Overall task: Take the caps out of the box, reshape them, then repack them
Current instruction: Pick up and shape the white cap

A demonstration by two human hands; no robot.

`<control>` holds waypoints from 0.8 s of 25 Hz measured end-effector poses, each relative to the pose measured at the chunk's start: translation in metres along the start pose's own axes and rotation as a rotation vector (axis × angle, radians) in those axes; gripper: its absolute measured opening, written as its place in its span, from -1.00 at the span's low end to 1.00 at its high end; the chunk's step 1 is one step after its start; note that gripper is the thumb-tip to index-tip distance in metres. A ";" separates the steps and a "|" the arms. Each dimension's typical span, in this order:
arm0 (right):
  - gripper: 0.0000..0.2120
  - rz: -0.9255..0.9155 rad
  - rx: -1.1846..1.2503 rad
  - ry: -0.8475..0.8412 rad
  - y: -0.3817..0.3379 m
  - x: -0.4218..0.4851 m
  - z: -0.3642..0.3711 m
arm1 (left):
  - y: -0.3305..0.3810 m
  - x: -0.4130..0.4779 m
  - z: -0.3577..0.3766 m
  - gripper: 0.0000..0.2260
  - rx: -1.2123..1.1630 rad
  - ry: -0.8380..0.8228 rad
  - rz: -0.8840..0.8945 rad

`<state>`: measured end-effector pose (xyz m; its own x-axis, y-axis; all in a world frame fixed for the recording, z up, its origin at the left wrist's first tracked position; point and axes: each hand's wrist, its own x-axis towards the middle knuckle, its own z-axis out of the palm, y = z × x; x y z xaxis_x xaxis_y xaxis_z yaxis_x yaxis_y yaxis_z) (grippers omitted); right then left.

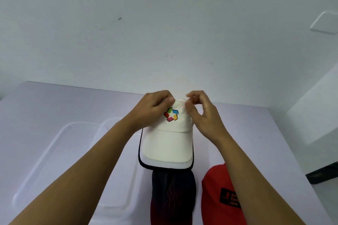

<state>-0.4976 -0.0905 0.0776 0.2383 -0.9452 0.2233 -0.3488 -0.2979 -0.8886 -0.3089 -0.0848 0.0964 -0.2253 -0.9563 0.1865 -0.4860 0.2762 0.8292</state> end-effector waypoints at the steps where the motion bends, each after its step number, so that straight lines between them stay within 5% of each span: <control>1: -0.61 0.042 0.074 0.016 0.004 -0.003 -0.001 | 0.000 -0.001 -0.002 -0.74 -0.093 0.035 -0.014; 4: -0.20 0.208 0.307 -0.064 0.029 -0.017 0.004 | -0.001 0.001 -0.010 -0.70 -0.311 0.140 -0.012; 6: -0.09 0.273 0.433 -0.191 0.036 -0.030 0.014 | -0.004 0.003 -0.010 -0.68 -0.372 0.181 -0.025; 10: -0.30 0.387 0.819 -0.261 0.026 -0.043 0.032 | -0.011 0.004 -0.001 -0.67 -0.229 0.261 -0.056; 15: -0.55 0.460 1.144 -0.132 0.028 -0.042 0.038 | -0.007 -0.001 0.013 -0.79 -0.124 0.280 -0.115; 20: -0.58 0.450 1.179 0.017 0.034 -0.035 0.033 | -0.021 -0.031 0.028 -0.45 -0.578 0.207 -0.689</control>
<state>-0.4877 -0.0626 0.0265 0.2941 -0.9358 -0.1944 0.6250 0.3421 -0.7017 -0.3154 -0.0580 0.0584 0.1394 -0.9050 -0.4019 0.0535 -0.3984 0.9157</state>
